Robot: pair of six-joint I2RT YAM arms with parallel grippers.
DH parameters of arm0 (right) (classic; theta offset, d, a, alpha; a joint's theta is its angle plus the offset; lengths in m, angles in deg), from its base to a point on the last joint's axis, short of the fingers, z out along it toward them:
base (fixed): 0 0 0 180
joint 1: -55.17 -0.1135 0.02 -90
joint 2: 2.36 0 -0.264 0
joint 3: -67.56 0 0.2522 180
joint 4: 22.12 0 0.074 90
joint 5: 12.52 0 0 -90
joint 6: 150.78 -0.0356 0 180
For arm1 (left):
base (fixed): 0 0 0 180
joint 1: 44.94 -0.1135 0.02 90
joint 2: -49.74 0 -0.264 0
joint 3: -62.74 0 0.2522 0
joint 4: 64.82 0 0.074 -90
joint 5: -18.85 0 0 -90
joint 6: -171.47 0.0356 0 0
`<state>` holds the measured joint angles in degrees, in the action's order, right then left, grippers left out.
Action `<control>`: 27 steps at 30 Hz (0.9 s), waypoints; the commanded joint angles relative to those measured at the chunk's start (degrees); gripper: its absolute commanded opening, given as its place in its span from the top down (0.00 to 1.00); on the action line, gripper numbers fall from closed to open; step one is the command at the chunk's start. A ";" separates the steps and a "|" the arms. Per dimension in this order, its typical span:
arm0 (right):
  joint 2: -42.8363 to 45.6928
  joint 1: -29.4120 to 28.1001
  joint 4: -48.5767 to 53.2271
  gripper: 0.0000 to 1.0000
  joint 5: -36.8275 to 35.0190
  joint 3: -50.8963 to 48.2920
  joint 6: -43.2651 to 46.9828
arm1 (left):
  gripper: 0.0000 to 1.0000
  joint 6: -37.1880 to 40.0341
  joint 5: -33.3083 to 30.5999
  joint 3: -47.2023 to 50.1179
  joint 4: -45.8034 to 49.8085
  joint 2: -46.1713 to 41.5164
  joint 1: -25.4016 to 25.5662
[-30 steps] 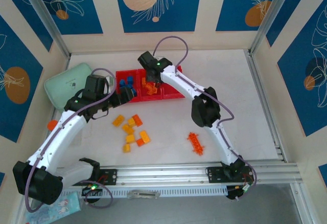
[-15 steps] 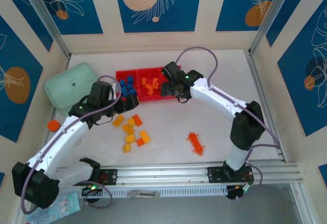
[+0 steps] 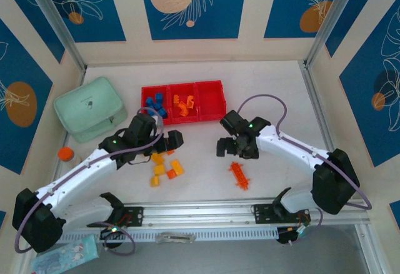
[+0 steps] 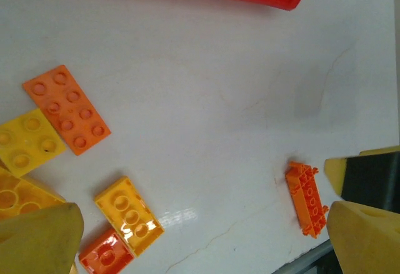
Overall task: Sort the legos into containers by color
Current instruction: Pick up the lego from the bottom-center of the table.
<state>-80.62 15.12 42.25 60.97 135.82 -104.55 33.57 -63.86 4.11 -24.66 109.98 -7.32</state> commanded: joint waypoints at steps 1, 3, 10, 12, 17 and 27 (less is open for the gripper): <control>2.45 -0.40 0.06 0.01 5.78 -3.86 -2.01 | 0.01 -2.75 -2.95 1.25 -2.35 -0.47 1.86; 3.21 -0.42 -0.87 0.01 7.26 -6.08 -2.53 | 0.01 -3.46 -3.50 1.77 -2.70 -0.48 2.47; 2.80 -1.20 -4.55 0.01 11.20 -11.38 -3.37 | 0.01 -3.87 -4.10 1.80 -2.37 -0.13 2.95; 2.50 -1.53 -5.67 0.01 11.83 -12.27 -3.39 | 0.01 -3.78 -4.38 1.71 -2.13 -0.19 2.98; 1.71 -2.92 -7.27 0.01 12.38 -13.92 -4.56 | 0.01 -3.77 -4.39 1.79 -2.40 -0.05 2.98; -1.52 -7.21 -3.20 0.23 4.13 -10.64 -7.21 | 0.01 -3.69 -4.12 1.62 -2.66 0.66 2.98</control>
<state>-80.95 8.08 36.26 68.49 123.41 -110.30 30.44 -67.21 5.75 -26.65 110.40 -4.89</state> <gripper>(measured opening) 0.796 0.994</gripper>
